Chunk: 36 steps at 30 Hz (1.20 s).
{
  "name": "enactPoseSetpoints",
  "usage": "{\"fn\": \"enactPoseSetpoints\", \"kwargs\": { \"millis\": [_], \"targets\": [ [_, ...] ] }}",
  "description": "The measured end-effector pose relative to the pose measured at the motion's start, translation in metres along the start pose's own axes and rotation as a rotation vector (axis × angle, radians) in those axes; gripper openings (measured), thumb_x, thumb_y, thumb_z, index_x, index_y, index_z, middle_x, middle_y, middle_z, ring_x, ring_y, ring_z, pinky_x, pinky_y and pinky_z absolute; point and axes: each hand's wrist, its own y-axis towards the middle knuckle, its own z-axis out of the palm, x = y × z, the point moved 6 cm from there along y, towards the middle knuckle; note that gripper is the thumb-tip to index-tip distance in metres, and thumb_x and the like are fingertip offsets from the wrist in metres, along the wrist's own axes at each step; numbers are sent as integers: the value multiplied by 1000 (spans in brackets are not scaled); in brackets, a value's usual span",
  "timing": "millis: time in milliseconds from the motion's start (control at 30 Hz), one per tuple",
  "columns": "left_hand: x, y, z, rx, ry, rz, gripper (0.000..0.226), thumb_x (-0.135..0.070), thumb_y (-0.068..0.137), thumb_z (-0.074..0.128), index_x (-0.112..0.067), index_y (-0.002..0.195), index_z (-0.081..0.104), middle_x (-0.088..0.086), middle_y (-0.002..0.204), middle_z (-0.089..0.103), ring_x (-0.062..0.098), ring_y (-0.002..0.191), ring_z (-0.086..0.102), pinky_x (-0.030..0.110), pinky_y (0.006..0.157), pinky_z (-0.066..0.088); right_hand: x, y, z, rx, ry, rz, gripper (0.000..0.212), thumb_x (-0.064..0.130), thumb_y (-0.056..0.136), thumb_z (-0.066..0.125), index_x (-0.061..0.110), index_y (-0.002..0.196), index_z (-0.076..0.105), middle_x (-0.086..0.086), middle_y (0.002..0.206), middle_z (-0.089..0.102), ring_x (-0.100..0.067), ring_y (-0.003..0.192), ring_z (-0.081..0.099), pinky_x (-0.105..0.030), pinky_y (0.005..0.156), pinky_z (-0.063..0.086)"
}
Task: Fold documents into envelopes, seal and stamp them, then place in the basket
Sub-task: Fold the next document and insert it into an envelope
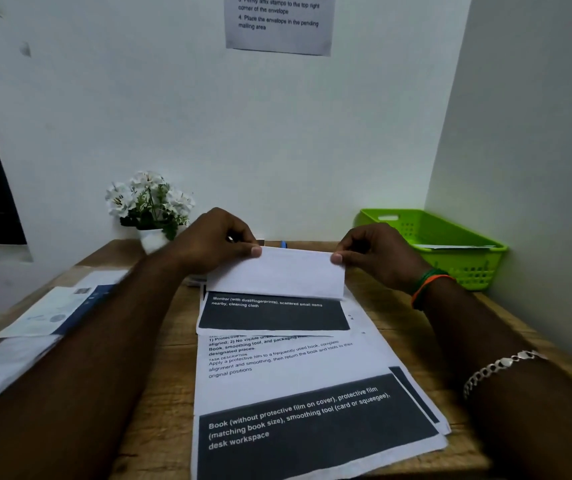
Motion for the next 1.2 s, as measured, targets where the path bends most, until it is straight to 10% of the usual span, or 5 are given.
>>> {"fn": "enactPoseSetpoints", "kwargs": {
  "millis": [333,600,700,1000,1200],
  "targets": [
    [-11,-4,-1,17,-3,36,7,-28,79,87,-23,80,83,-17,75,76,-10,68,65,4,61,44,17,-4,10,60,-30,-94,8,16,81,83,16,84,75,10,76,71,-2,67,59,-11,63,43],
    [-10,-19,20,412,31,-53,61,-83,64,71,-27,86,82,5,94,78,12,86,67,37,87,53,29,-9,13,250,-28,-112,19,5,71,83,21,70,73,-11,74,72,-14,65,61,-27,60,46],
    [-10,-26,29,559,51,-108,71,-91,56,66,-34,93,82,0,95,78,6,79,62,30,81,50,26,-12,25,391,-51,-87,19,7,68,86,20,68,73,-10,78,75,-27,73,69,-39,70,55],
    [-2,-24,45,554,199,-156,49,-42,66,95,-31,109,73,-6,96,71,4,78,63,14,69,49,12,-23,45,636,-96,30,33,50,67,87,22,83,80,8,81,78,1,72,67,-20,73,50],
    [-4,-22,46,519,137,-108,42,-33,70,94,-28,106,73,5,104,74,7,80,62,29,82,54,17,-10,34,262,-103,-43,31,45,80,81,16,76,74,10,69,71,-5,66,62,-25,65,49]
  ]
}}
